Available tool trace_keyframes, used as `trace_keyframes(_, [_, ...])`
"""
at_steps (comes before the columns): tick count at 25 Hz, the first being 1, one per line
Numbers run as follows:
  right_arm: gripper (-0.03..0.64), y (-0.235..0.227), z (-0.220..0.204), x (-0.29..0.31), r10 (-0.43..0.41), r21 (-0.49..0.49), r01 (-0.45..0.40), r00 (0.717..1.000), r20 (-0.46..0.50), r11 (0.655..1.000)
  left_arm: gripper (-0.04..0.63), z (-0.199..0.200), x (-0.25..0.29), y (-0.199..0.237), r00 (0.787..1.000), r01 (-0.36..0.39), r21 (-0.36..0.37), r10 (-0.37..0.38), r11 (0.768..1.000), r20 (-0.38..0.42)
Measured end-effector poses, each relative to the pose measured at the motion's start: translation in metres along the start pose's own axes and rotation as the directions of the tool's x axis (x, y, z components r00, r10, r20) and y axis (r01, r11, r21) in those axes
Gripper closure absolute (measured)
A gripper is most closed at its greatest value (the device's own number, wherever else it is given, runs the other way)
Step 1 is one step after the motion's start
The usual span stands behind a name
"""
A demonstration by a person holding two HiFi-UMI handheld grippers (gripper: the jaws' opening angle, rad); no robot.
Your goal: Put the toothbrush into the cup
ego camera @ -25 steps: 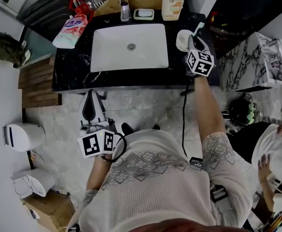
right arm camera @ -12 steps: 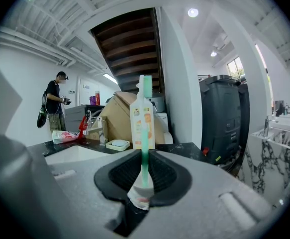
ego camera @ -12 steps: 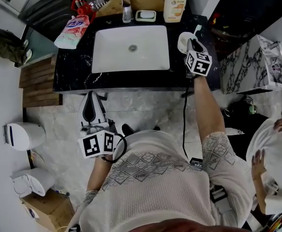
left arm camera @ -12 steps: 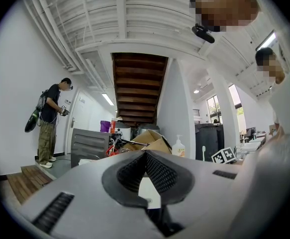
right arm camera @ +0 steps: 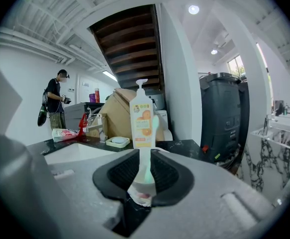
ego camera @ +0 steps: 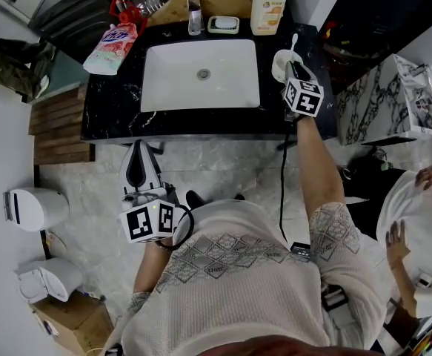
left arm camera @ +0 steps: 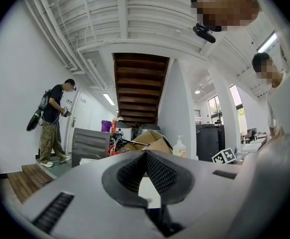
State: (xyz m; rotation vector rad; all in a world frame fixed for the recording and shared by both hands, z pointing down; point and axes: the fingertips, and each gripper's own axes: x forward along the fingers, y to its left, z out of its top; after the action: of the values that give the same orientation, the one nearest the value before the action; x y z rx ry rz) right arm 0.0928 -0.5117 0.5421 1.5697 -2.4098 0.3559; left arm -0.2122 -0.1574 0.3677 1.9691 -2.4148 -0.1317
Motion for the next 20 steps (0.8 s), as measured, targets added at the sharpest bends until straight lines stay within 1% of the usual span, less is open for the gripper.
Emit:
trace_keyframes(5, [0.547, -0.001, -0.002, -0.003, -0.005, -0.001, 0.005, 1.0, -0.002, 1.0, 0.597, 0.0, 0.0, 0.0, 1.0, 0.003, -0.005, -0.003, 1.0, 0.002])
trace_keyframes(9, [0.548, 0.002, 0.005, -0.012, 0.001, 0.009, -0.001, 1.0, 0.022, 1.0, 0.597, 0.0, 0.001, -0.002, 1.0, 0.007, -0.01, -0.007, 1.0, 0.005])
trace_keyframes(12, [0.554, 0.013, 0.022, -0.033, 0.022, 0.029, -0.025, 0.997, 0.079, 0.999, 0.597, -0.001, 0.002, -0.002, 1.0, 0.008, -0.017, -0.007, 1.0, 0.007])
trace_keyframes(16, [0.554, 0.036, 0.047, -0.069, 0.076, 0.043, -0.085, 0.982, 0.171, 0.995, 0.597, -0.003, 0.004, -0.003, 1.0, 0.017, -0.027, -0.017, 0.999, 0.007])
trace_keyframes(20, [0.554, 0.045, 0.058, -0.092, 0.09, 0.041, -0.1, 0.975, 0.202, 0.994, 0.597, -0.003, 0.005, -0.009, 0.999, 0.041, -0.031, -0.041, 0.999, 0.009])
